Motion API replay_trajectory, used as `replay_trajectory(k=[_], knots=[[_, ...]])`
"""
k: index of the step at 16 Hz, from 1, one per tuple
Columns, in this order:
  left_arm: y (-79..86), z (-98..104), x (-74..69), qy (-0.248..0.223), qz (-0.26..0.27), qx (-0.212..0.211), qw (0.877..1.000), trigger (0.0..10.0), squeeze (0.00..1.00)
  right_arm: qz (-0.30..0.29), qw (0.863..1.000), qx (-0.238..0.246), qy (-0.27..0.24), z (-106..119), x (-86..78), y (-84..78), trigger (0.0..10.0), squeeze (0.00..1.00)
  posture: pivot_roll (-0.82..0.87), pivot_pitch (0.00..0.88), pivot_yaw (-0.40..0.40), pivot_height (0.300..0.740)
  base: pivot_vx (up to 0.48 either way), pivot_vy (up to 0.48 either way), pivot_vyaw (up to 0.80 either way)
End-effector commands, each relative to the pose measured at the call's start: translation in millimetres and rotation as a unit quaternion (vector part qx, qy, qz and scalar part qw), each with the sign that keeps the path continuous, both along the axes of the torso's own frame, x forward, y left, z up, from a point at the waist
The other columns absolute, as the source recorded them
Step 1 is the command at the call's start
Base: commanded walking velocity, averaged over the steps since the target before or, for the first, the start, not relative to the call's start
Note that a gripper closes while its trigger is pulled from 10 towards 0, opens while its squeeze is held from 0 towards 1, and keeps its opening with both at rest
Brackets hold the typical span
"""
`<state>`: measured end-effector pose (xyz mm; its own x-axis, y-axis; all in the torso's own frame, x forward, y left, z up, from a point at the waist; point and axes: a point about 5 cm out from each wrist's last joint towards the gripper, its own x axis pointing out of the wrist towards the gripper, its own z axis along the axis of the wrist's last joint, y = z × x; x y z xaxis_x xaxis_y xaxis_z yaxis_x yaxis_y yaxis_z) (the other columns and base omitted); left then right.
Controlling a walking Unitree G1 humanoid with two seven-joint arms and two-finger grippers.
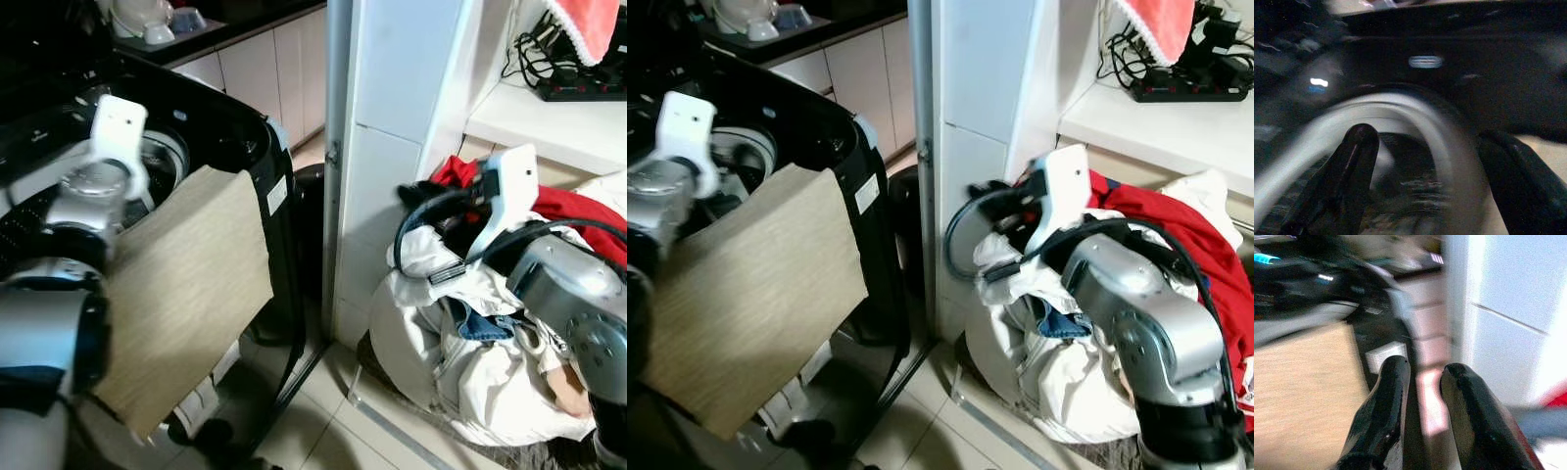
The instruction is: Clothes washing
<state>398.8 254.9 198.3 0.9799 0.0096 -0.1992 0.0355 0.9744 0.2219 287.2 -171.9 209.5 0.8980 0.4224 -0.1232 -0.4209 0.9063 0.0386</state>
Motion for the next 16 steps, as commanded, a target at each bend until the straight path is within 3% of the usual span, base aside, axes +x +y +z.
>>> replay_trajectory(k=[1, 2, 3, 4, 5, 6, 7, 9, 12, 13, 16], knots=[[-28.9, 3.4, 4.3, -0.022, -0.085, -0.038, 0.995, 10.0, 0.0, -0.083, 0.996, -0.022, 0.001, -1.5, 12.2, -21.0, 10.0, 0.0, -0.15, 0.0, 0.094, 0.74, 0.0, 0.0, 0.0], [-43.7, 0.4, 4.1, -0.03, -0.124, -0.061, 0.99, 10.0, 0.0, -0.105, 0.994, -0.033, 0.008, -4.2, 16.2, -27.3, 10.0, 0.12, -0.15, 0.0, 0.094, 0.74, 0.0, 0.0, 0.0], [-73.9, -4.9, -0.6, -0.051, -0.198, -0.099, 0.974, 10.0, 0.0, -0.138, 0.989, -0.05, 0.024, -10.1, 23.2, -39.9, 10.0, 1.0, -0.15, 0.0, 0.096, 0.74, 0.0, 0.0, 0.0], [-100.9, -9.4, -11.3, -0.061, -0.268, -0.11, 0.955, 10.0, 0.0, -0.16, 0.983, -0.087, 0.038, -16.5, 28.2, -54.2, 10.0, 1.0, -0.15, 0.0, 0.093, 0.74, 0.0, 0.0, 0.0], [-110.3, -11.1, -16.5, -0.062, -0.293, -0.112, 0.947, 10.0, 0.0, -0.169, 0.979, -0.104, 0.044, -18.9, 29.9, -60.2, 10.0, 1.0, -0.15, 0.0, 0.093, 0.74, 0.0, 0.0, 0.0], [-131.0, -14.5, -31.0, -0.057, -0.357, -0.131, 0.923, 10.0, 0.0, -0.176, 0.973, -0.136, 0.059, -24.9, 33.7, -73.2, 10.0, 1.0, -0.15, 0.0, 0.09, 0.74, 0.0, 0.0, 0.0], [-145.0, -16.5, -44.2, -0.05, -0.409, -0.145, 0.899, 10.0, 0.0, -0.178, 0.969, -0.153, 0.073, -30.5, 37.2, -82.7, 10.0, 1.0, -0.14, 0.0, 0.087, 0.74, 0.0, 0.0, 0.0], [-160.3, -21.9, -67.0, -0.03, -0.475, -0.145, 0.868, 10.0, 0.0, -0.183, 0.963, -0.176, 0.09, -40.2, 46.8, -100.2, 10.0, 1.0, -0.14, 0.0, 0.085, 0.74, 0.0, 0.0, 0.0], [-167.1, -25.8, -82.7, -0.007, -0.502, -0.145, 0.853, 10.0, 0.0, -0.181, 0.954, -0.218, 0.095, -48.2, 54.5, -112.5, 10.0, 1.0, -0.14, 0.0, 0.086, 0.74, 0.0, 0.0, 0.0], [-167.6, -27.1, -87.6, 0.002, -0.506, -0.142, 0.851, 10.0, 0.0, -0.175, 0.951, -0.231, 0.105, -52.6, 56.3, -116.0, 10.0, 0.0, -0.13, 0.0, 0.085, 0.74, 0.0, 0.0, 0.0], [-168.7, -28.5, -97.7, 0.024, -0.52, -0.142, 0.842, 10.0, 0.0, -0.153, 0.949, -0.236, 0.142, -64.4, 58.7, -122.2, 10.0, 0.0, -0.13, 0.0, 0.082, 0.74, 0.0, 0.0, 0.0]])
